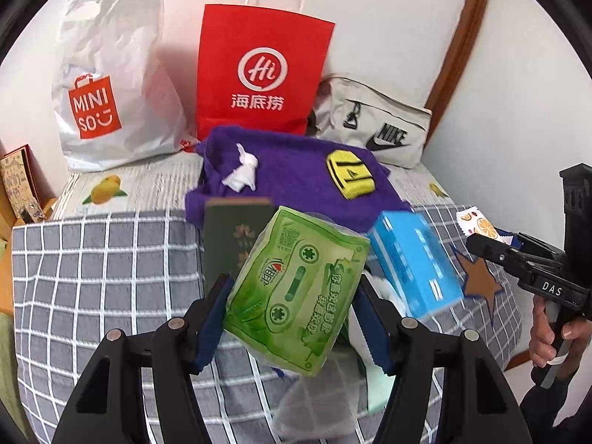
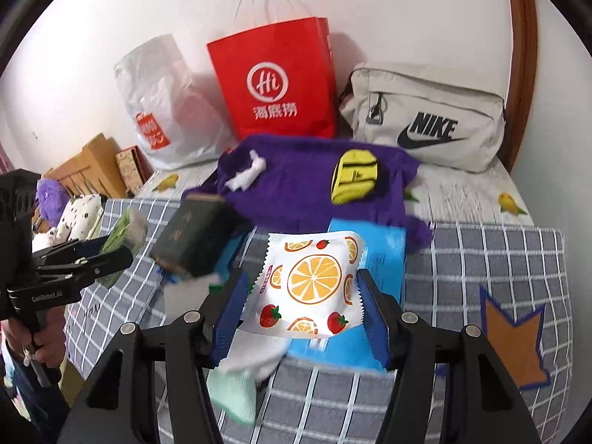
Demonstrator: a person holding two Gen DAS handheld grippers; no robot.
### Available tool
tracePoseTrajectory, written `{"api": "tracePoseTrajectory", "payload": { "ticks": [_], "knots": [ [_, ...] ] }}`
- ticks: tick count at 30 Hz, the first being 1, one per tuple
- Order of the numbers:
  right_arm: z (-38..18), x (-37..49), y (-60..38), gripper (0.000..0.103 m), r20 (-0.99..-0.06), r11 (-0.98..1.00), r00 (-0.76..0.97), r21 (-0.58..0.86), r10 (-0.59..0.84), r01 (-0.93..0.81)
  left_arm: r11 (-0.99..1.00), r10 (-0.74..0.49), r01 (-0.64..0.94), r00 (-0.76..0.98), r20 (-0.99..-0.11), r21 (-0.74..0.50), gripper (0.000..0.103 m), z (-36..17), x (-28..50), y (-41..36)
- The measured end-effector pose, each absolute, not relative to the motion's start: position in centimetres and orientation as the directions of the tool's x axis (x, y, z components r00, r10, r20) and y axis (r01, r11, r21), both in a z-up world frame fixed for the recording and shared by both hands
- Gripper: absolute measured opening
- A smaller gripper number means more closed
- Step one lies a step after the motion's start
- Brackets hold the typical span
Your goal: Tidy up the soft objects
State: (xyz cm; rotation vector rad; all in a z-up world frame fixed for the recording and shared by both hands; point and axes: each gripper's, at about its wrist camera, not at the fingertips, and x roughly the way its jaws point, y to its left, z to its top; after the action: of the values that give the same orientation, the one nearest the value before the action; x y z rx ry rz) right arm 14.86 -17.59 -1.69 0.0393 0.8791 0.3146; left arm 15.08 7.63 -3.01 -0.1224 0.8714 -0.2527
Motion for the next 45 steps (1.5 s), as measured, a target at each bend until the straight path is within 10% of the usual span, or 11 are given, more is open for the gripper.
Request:
{"api": "tracePoseTrajectory", "payload": {
  "ticks": [45],
  "knots": [
    [-12.6,35.2,-19.2,0.061,-0.906,0.970,0.370,0.141,0.207,-0.198,0.988,-0.149,0.050,0.513,-0.846,-0.143,0.063,-8.8,37.9,6.9]
  ]
}}
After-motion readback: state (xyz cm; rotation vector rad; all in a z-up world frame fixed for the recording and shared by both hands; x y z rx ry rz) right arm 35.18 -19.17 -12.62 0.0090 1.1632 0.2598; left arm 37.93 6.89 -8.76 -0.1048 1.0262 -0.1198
